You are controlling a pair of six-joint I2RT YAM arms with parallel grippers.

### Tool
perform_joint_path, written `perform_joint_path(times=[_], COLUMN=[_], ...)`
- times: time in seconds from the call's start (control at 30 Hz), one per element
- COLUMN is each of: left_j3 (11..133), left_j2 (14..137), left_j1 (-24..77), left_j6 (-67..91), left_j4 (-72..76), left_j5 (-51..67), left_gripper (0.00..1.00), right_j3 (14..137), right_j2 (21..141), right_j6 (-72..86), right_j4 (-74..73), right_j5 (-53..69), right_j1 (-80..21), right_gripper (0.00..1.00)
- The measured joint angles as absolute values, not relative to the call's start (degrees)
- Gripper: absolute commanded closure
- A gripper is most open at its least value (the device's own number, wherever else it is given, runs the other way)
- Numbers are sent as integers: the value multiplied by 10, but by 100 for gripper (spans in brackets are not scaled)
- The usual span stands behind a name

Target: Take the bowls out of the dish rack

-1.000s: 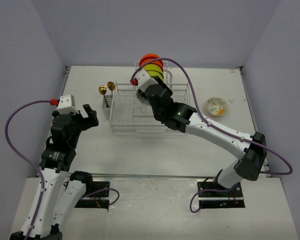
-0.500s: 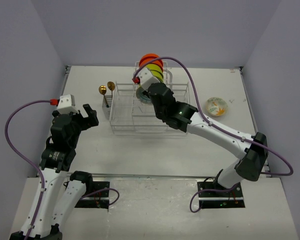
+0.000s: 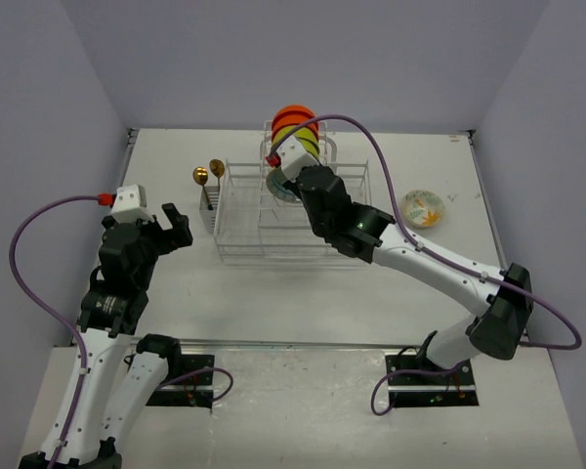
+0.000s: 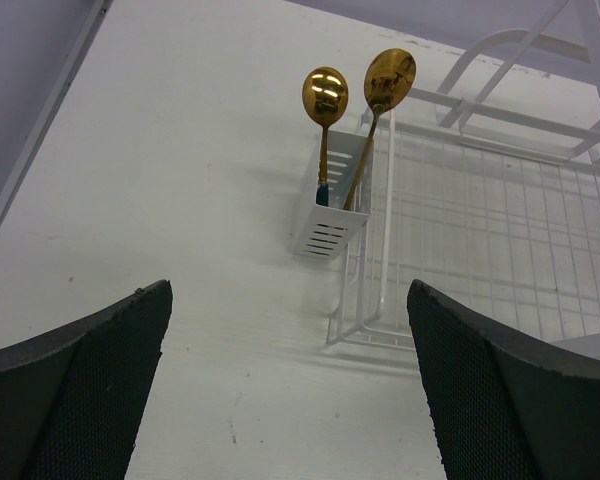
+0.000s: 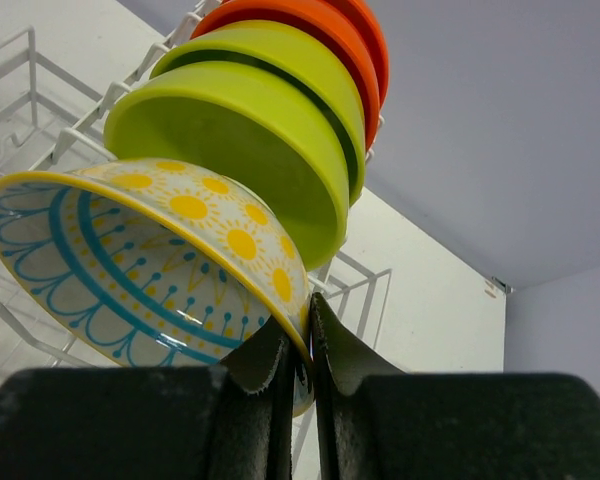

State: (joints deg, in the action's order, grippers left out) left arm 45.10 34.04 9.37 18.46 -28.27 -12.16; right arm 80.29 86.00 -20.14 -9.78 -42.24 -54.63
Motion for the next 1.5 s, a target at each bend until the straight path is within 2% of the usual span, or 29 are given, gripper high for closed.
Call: perform_joint_path(times=[0.67, 1.0, 1.13, 1.33, 1.5], left_j3=[451, 451, 451, 451, 451], left_j2=[341, 342, 341, 334, 329], left_j1=[94, 94, 94, 94, 94], left_j6=[184, 185, 185, 185, 185], left_j4=[-283, -283, -283, -283, -283], left_j5=[-122, -122, -124, -125, -124], left_gripper=[0, 0, 0, 0, 0], right_j3=[753, 757, 788, 781, 765], right_j2=[763, 720, 701, 673, 750], right_j6=[-206, -148, -23, 175, 276], right_j4=[-38, -96, -185, -253, -265], right_j5=[-420, -386, -289, -106, 31], right_j1=[-544, -528, -398, -53, 118], right_gripper=[100, 100, 100, 100, 100])
